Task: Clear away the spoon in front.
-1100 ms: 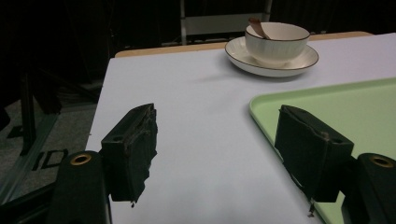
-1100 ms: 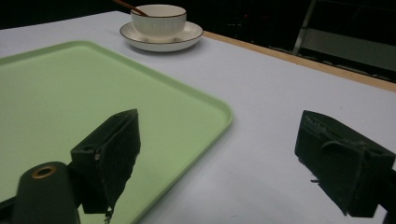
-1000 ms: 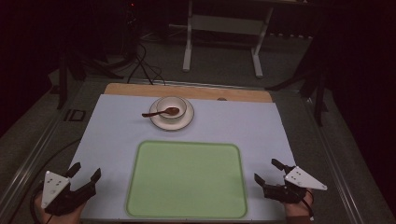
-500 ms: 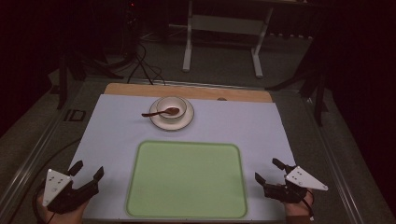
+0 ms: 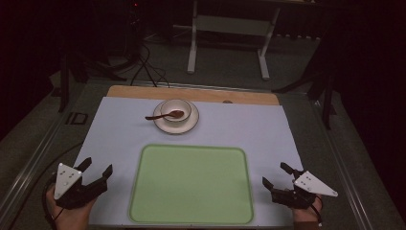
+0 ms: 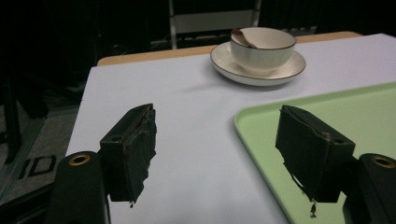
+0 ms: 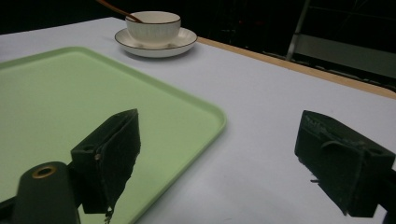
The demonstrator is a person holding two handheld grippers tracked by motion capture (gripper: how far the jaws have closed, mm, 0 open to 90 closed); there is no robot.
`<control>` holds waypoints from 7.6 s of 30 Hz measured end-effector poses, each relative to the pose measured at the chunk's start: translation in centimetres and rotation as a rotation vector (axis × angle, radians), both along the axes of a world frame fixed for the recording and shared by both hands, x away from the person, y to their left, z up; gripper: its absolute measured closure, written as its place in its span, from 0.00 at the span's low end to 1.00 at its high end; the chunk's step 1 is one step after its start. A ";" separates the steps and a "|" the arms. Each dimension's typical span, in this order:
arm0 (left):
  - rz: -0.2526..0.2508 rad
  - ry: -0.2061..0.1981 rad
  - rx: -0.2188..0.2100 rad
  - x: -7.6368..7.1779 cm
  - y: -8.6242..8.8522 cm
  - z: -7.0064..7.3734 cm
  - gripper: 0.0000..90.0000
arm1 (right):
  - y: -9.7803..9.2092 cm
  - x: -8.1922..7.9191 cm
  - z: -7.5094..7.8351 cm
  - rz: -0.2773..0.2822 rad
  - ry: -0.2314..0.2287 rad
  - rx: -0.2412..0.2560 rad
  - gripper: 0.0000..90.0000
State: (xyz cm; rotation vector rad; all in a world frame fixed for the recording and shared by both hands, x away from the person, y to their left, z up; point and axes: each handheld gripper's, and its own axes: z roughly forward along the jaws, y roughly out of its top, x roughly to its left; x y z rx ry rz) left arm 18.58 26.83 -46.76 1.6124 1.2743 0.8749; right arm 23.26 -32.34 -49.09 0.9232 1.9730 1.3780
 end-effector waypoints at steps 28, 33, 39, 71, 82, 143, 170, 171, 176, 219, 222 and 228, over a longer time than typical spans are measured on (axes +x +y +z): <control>-0.067 -0.034 -0.008 3.3 -1.8 2.2 0.34 | -0.1 0.0 0.1 -0.004 -0.008 -0.003 0.16; -0.080 -0.041 -0.005 4.1 -2.4 2.6 0.34 | -0.2 -0.1 0.1 -0.004 -0.009 -0.003 0.16; -0.097 -0.044 0.001 5.0 -3.1 3.1 0.34 | -0.1 -0.1 0.1 -0.003 -0.009 -0.003 0.16; -0.172 -0.047 -0.009 9.4 -6.9 3.7 0.39 | -0.1 -0.1 0.1 -0.002 -0.010 -0.010 0.16; -0.191 -0.022 0.018 11.6 -8.1 3.3 0.46 | -0.2 -0.1 0.1 0.000 -0.011 -0.007 0.16; 0.031 0.183 -0.035 24.3 -7.8 -1.2 0.94 | -0.5 -0.4 0.0 -0.002 -0.011 -0.011 0.16; 0.063 0.246 -0.124 26.5 -9.6 -2.1 0.36 | -0.6 -0.4 -0.1 -0.004 -0.004 -0.009 0.16; 0.067 0.245 -0.130 26.7 -9.7 -2.2 0.36 | -0.6 -0.4 -0.1 -0.004 -0.002 -0.008 0.16; 0.094 0.255 -0.163 27.7 -10.2 -2.5 0.34 | -0.7 -0.3 -0.1 -0.004 0.001 -0.006 0.16; 0.017 0.214 -0.181 27.5 -10.7 -0.4 0.79 | -0.4 -0.3 -0.1 0.012 0.009 -0.033 0.16; -0.013 0.191 -0.193 27.0 -10.9 0.3 0.85 | -0.4 -0.3 -0.1 0.012 0.010 -0.034 0.16; -0.079 0.145 -0.185 26.2 -11.5 1.3 0.94 | -0.4 -0.3 -0.1 0.015 0.007 -0.038 0.16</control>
